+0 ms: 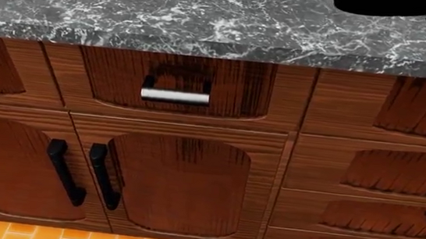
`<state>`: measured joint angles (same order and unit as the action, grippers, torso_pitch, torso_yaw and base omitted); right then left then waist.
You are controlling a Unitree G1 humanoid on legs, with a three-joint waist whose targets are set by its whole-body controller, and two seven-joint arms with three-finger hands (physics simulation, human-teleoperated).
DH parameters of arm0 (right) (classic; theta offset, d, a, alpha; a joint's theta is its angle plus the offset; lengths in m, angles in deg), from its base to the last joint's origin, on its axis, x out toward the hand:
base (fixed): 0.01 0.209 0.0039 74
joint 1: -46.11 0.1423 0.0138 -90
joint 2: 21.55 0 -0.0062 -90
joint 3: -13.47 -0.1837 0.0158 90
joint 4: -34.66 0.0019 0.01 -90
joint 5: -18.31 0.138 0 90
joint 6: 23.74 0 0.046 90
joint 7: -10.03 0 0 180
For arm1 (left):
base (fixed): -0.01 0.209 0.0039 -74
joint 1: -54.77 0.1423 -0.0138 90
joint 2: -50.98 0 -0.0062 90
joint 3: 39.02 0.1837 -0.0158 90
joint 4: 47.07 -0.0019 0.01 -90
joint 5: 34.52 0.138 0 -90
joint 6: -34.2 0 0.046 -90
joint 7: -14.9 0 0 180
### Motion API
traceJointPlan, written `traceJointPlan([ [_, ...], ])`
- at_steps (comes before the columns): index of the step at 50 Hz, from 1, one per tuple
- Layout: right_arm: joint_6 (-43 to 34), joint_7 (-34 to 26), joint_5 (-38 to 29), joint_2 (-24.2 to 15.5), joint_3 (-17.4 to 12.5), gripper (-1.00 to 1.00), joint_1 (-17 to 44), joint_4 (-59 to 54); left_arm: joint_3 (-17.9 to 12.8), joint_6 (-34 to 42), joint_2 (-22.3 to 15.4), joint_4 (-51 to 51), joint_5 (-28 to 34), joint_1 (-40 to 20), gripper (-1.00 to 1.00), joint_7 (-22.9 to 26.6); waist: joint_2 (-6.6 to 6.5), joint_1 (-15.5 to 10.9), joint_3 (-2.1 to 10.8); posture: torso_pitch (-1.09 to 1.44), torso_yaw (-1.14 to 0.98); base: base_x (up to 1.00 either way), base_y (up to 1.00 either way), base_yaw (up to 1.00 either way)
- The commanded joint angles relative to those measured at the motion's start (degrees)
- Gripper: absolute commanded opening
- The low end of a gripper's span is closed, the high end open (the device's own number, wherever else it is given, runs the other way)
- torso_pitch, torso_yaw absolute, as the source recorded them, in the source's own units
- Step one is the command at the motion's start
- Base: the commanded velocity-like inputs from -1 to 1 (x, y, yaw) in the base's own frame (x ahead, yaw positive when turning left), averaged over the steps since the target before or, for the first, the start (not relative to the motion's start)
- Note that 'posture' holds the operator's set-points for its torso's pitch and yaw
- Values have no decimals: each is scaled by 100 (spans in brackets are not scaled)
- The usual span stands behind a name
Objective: Press the button to open the lid of the electric kettle.
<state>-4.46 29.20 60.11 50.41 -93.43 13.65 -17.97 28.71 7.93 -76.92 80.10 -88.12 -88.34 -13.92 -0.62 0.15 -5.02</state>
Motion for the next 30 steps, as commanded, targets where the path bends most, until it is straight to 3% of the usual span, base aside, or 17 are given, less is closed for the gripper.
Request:
traceJointPlan([
  [1, 140, 22, -24, -59, -80, 100, 162, 67, -108, -145, -83, 10, 74, -131, 100, -20, -1, -2, 142, 0, 0, 0, 0, 0],
  [20, 178, -22, -100, -43, -53, 100, 93, 63, -119, -232, -133, -10, 31, -62, 100, -50, -5, 20, 102, 0, 0, 1, 0, 0],
  [21, 180, -24, -108, -43, -48, 100, 94, 64, -118, -235, -128, -9, 38, -59, 100, -45, -21, 17, 211, 0, 0, 6, 0, 0],
  [30, 181, -73, -177, -28, -48, 100, 74, 60, -80, -261, -64, -22, 189, -53, 100, 44, -131, 7, 170, 0, 0, 12, 0, 0],
])
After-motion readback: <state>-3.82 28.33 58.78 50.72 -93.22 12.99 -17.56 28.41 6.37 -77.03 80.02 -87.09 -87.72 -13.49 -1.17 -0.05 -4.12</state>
